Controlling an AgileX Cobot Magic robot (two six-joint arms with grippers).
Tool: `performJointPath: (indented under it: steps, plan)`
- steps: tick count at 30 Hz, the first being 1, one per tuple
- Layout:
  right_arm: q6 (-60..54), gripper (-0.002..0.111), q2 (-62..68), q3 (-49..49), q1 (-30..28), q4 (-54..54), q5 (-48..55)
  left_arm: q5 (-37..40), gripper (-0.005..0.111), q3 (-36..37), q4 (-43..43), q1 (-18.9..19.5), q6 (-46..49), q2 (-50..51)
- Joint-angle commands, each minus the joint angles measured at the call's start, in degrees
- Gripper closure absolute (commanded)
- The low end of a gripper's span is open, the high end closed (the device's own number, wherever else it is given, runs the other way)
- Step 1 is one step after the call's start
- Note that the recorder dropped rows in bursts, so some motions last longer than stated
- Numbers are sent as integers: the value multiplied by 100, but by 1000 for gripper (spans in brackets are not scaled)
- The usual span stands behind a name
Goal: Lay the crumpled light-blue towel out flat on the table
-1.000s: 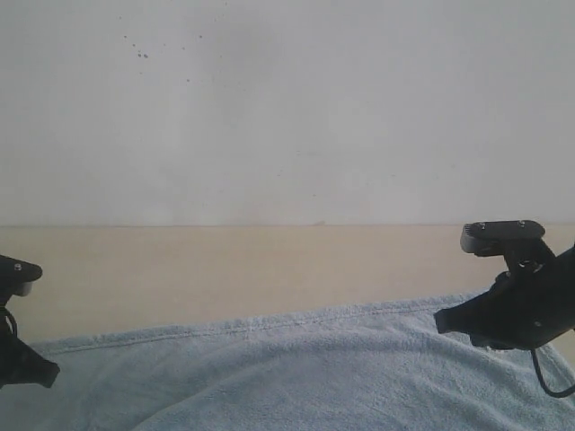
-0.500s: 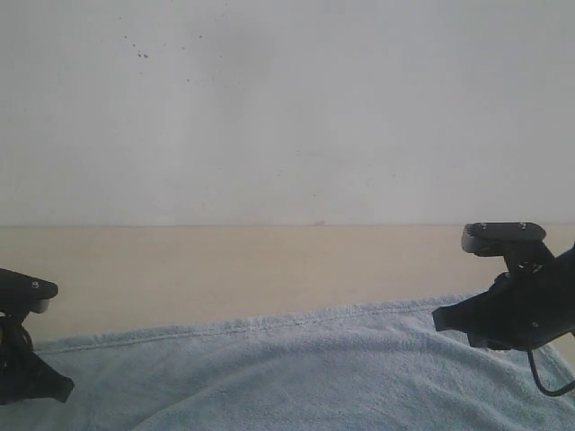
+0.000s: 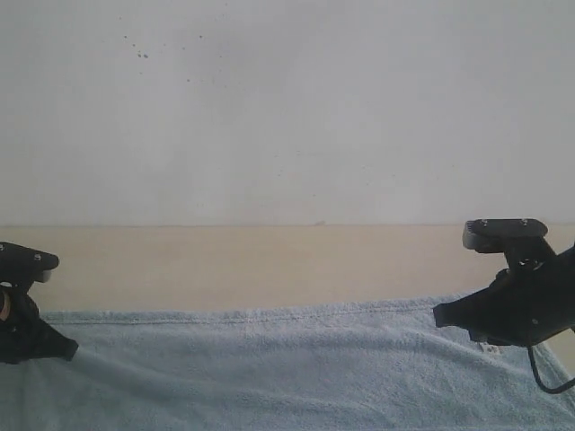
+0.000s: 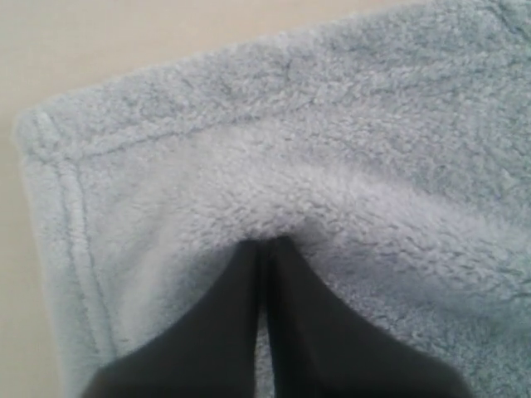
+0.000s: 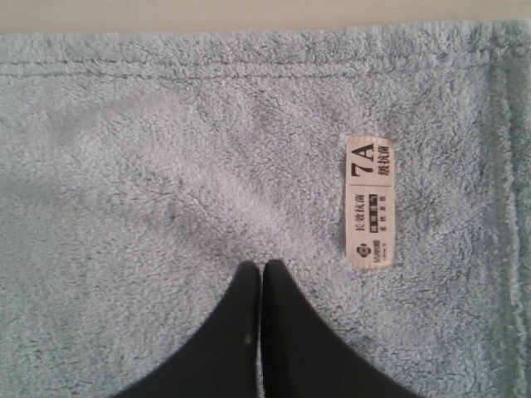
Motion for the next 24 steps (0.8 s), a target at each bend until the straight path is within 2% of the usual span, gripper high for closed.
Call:
performJointPath:
  steps: [1, 6, 11, 16, 20, 24]
  plan:
    - [-65, 108, -11, 18, -10, 14, -122, 483, 102, -66, -280, 201, -47, 285]
    - [-529, 108, 25, 18, -10, 14, -447, 464, 102, -66, -838, 178, 98, 274]
    - [-677, 108, 459, -146, -22, 14, -590, 266, 102, -80, -1595, -112, 839, 46]
    - [-677, 108, 878, -376, -22, 2, -655, 223, 102, -80, -2242, -549, 1358, -386]
    - [-665, 108, 898, -472, -22, 2, -1186, 304, 102, -80, -2448, -971, 1416, -679]
    - [-742, 108, 936, -682, -22, 2, -1261, 374, 102, -58, -2462, -1494, 1568, -998]
